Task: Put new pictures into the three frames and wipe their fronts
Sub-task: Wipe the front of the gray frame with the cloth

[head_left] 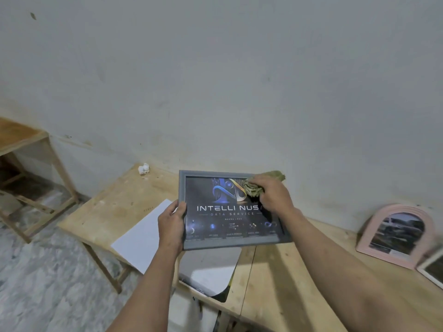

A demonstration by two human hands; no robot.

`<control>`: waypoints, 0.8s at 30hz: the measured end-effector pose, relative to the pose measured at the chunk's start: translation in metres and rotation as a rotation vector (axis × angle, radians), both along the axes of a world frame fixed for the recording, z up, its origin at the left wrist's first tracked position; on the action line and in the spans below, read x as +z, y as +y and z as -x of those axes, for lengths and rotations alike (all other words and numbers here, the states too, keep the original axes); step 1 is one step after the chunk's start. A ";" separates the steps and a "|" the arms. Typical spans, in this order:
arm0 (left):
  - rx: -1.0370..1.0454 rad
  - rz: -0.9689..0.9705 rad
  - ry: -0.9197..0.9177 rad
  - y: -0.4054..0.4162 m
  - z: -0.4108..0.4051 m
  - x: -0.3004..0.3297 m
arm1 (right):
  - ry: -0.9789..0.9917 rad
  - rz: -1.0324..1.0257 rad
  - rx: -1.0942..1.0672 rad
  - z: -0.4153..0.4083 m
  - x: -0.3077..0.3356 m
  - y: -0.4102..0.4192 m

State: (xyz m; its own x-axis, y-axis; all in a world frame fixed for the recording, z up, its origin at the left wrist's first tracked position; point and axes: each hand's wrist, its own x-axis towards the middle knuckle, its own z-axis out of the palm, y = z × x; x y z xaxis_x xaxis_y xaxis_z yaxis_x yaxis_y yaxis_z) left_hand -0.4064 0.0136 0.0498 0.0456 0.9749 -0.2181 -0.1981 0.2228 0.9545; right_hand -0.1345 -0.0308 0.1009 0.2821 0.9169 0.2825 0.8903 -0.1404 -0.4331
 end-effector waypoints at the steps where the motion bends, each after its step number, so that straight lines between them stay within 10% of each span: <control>1: 0.024 -0.007 0.000 0.004 -0.001 0.003 | -0.006 0.002 -0.023 0.001 -0.012 -0.008; 11: 0.082 0.034 -0.027 0.007 -0.002 0.005 | 0.248 0.149 -0.194 0.057 -0.097 -0.083; 20: 0.078 0.073 0.025 -0.019 -0.013 -0.004 | 0.224 0.104 0.274 0.164 -0.075 -0.066; 24: 0.061 0.095 0.024 -0.026 0.002 -0.009 | 0.642 0.163 0.303 0.154 -0.029 -0.051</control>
State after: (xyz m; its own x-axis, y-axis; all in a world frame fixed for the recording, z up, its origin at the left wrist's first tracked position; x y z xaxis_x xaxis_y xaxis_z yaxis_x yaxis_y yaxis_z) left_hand -0.4087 -0.0125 0.0408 -0.0190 0.9504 -0.3104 -0.1914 0.3012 0.9341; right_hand -0.2886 -0.0817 0.0724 0.0731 0.9973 -0.0001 0.4776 -0.0351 -0.8779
